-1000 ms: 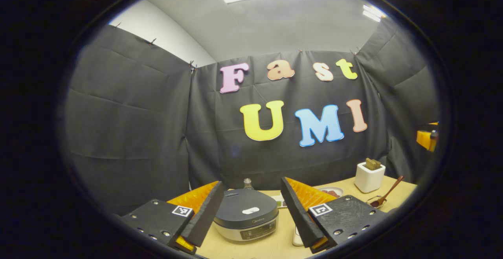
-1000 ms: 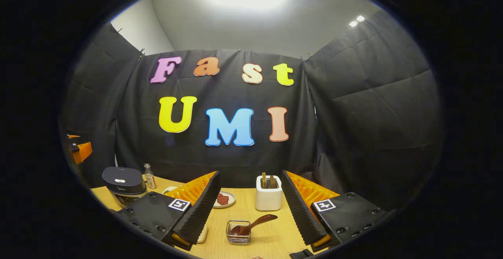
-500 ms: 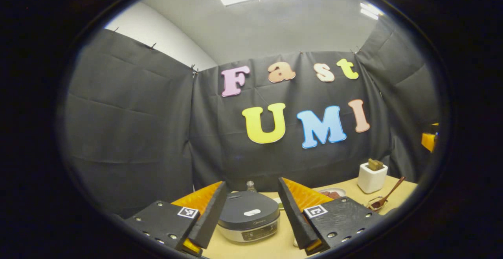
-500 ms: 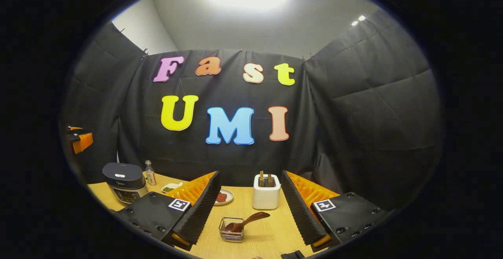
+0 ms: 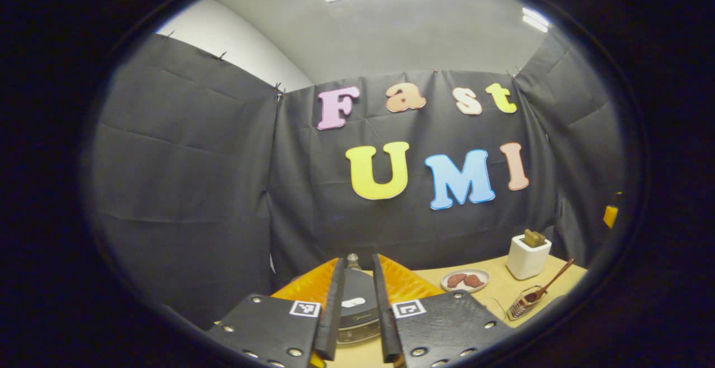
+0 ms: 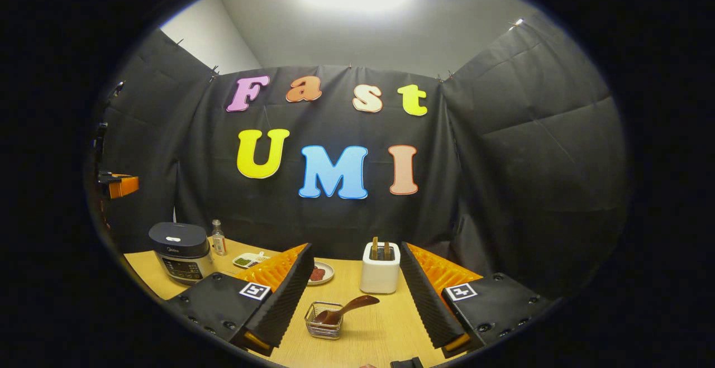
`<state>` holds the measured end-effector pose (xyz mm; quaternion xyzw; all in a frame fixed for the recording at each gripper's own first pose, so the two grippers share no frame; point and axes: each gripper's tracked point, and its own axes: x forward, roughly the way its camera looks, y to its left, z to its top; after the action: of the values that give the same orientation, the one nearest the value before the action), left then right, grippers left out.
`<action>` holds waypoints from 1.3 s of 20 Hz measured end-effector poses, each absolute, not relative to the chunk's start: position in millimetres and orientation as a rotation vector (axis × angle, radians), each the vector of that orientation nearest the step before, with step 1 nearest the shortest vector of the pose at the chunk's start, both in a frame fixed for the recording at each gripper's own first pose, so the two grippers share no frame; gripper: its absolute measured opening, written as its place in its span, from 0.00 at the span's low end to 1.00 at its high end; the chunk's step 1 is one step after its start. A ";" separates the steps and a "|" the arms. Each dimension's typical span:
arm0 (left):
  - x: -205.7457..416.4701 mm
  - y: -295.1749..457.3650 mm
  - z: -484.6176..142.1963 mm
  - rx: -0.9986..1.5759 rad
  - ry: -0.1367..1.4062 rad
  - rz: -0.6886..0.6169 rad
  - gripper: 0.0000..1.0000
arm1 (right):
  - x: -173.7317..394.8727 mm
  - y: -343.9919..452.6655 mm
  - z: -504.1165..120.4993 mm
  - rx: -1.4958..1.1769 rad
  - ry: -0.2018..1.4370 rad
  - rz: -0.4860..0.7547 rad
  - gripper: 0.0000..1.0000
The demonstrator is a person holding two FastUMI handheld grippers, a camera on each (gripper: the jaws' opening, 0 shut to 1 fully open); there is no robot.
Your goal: Close the left gripper, press the button to open the rice cooker; take a wooden spoon from the chopstick holder with the right hand, scoop a spoonful of rice and pour it into the rice cooker, then put the wooden spoon back into the chopstick holder.
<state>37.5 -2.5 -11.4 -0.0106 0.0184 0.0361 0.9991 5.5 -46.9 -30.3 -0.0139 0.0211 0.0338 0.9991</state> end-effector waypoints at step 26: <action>149.3 -1.5 -211.8 -0.094 0.366 -0.121 0.01 | 50.2 29.1 -30.6 -0.123 0.090 -0.036 0.98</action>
<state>149.3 -1.5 -211.8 -0.0469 0.1818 -0.0603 0.9804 50.2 29.1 -30.6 -0.0612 0.0448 -0.0181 0.9970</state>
